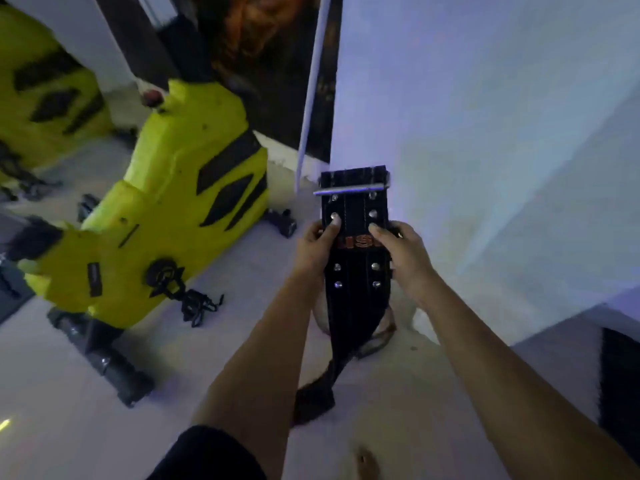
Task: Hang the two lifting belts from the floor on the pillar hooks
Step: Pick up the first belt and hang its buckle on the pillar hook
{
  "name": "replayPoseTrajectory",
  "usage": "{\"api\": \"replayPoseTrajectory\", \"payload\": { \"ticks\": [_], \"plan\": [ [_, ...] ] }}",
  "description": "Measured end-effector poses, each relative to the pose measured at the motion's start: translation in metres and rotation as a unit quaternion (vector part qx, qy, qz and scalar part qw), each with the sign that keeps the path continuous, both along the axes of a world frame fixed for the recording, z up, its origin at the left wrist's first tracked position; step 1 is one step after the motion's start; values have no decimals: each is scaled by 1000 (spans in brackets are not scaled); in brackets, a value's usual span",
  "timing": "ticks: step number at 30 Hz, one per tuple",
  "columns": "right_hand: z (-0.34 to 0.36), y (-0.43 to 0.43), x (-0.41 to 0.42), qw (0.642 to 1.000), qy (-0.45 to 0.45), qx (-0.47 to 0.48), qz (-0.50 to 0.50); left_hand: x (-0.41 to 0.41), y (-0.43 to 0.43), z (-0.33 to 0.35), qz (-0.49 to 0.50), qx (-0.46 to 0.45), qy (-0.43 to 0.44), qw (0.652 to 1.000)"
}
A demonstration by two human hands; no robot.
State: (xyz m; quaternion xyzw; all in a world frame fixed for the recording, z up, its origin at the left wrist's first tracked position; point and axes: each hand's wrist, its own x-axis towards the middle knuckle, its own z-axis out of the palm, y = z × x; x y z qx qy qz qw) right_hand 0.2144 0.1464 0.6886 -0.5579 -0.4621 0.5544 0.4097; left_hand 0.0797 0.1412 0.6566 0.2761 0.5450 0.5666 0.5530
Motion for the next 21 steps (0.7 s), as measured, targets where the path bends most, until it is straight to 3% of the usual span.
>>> {"api": "replayPoseTrajectory", "payload": {
  "ticks": [9, 16, 21],
  "plan": [
    [183, -16, 92, 980, 62, 124, -140, 96, 18, 207, -109, 193, 76, 972],
    [297, -20, 182, 927, 46, 271, -256, 195, 32, 313, -214, 330, 48, 918],
    [367, -19, 260, 913, -3, 313, -262, 272, 44, 382, -224, 397, 18, 890]
  ]
}}
